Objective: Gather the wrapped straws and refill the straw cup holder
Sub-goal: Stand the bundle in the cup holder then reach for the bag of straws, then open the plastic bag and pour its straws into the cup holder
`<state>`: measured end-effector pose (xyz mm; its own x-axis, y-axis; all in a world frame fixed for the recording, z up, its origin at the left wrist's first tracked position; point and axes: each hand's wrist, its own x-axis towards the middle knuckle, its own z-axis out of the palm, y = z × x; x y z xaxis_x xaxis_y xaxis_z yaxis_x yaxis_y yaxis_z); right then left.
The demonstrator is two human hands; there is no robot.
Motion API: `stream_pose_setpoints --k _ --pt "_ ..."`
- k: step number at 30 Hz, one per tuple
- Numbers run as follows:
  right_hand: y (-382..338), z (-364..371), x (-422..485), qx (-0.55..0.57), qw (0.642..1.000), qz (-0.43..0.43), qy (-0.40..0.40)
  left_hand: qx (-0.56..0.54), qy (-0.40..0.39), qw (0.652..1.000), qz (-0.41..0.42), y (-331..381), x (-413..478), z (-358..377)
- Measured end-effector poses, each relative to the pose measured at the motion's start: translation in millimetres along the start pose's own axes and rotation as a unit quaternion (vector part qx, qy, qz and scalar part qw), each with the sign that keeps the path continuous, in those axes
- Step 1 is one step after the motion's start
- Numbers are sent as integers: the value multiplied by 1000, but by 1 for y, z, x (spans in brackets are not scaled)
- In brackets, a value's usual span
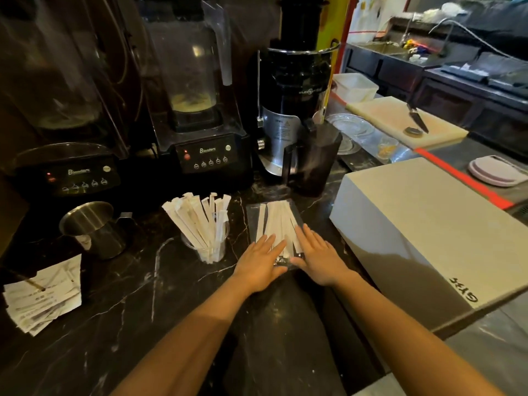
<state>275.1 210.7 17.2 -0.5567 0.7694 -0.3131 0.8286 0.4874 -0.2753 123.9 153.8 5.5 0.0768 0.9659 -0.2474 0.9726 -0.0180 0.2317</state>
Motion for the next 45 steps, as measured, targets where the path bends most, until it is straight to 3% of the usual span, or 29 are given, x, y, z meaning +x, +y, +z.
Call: stream_pose_setpoints --k 9,21,28,36,45 --pt "-3 22 9 -35 998 -45 -34 26 1 1000 14 -5 6 14" --pt "-4 21 3 -159 976 -144 41 96 26 992 74 -8 9 11" --pt "-10 22 3 -168 974 -140 60 118 49 987 97 0 2 7" --pt "-24 -5 -1 -100 990 -92 37 115 75 988 72 2 -2 -32" --pt "-37 -58 -9 95 991 -94 12 73 119 987 85 0 -6 -101"
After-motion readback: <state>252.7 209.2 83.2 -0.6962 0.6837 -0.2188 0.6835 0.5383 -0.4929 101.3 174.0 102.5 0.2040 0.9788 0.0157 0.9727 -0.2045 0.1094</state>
